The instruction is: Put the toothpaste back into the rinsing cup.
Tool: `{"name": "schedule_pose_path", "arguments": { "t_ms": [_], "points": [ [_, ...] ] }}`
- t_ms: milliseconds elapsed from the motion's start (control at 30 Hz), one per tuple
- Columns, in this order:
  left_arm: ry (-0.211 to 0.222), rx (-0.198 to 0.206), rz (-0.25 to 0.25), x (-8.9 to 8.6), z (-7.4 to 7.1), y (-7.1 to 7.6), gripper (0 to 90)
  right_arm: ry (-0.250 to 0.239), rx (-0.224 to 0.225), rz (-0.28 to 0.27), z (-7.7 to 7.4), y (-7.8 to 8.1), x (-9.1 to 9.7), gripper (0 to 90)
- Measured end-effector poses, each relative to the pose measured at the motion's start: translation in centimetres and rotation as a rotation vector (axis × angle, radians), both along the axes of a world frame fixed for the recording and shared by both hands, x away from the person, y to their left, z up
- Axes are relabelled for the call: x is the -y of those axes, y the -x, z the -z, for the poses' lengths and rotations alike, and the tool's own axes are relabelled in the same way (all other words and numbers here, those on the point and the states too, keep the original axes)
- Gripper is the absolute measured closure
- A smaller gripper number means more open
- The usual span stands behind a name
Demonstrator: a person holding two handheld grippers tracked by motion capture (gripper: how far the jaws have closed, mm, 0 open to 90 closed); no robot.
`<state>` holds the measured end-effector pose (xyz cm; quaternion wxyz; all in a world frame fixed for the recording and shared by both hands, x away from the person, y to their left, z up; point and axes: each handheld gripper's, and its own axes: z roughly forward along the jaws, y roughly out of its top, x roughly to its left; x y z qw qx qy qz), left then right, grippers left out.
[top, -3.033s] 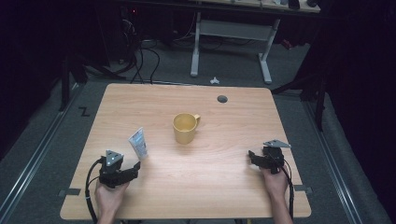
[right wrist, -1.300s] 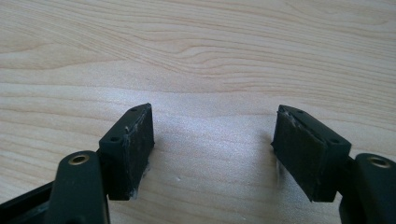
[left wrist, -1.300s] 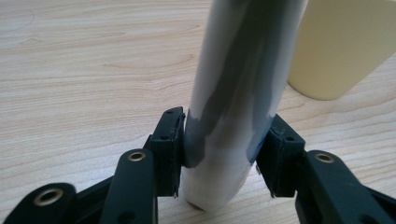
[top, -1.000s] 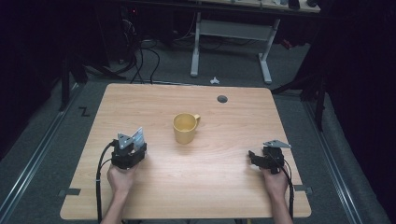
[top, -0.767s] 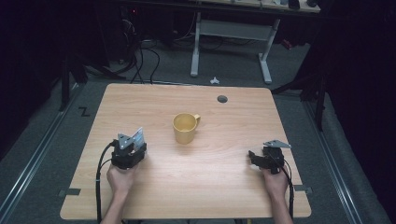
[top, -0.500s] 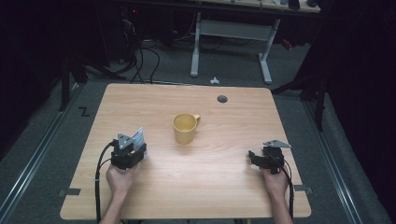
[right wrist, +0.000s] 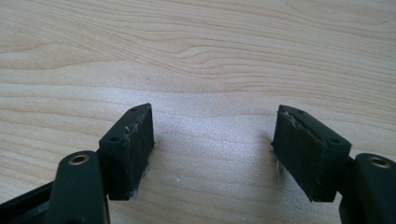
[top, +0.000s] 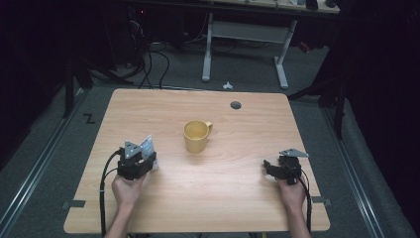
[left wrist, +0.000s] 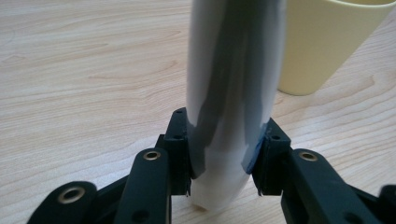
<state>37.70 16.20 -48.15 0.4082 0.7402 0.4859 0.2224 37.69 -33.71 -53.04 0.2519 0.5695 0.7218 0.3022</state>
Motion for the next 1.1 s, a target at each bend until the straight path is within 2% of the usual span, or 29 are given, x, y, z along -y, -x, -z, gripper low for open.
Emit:
{"name": "schedule_pose_path", "arguments": {
  "t_ms": [167, 400, 567, 767, 867, 1100],
  "points": [
    [0.014, -0.004, 0.005, -0.1, -0.3, 0.1, 64.3, 0.0, 0.0, 0.0, 0.0, 0.0, 0.0, 29.3],
    [-0.004, -0.011, 0.028, 0.2, -0.7, 0.0, 64.3, 0.0, 0.0, 0.0, 0.0, 0.0, 0.0, 29.3],
    [0.008, -0.006, 0.05, 0.4, -1.4, 0.1, 64.3, 0.001, 0.0, 0.001, 0.0, 0.0, 0.0, 29.2],
    [0.001, -0.008, 0.061, 0.7, -1.7, -0.1, 64.2, 0.0, 0.0, 0.0, 0.0, 0.0, 0.0, 29.3],
    [0.02, -0.011, 0.067, 0.7, -2.0, -0.1, 64.1, 0.0, 0.0, 0.0, 0.0, 0.0, 0.0, 29.3],
    [0.012, -0.019, 0.087, 1.0, -2.7, -0.4, 64.1, 0.0, 0.0, 0.0, 0.0, 0.0, 0.0, 29.2]
  ]
}}
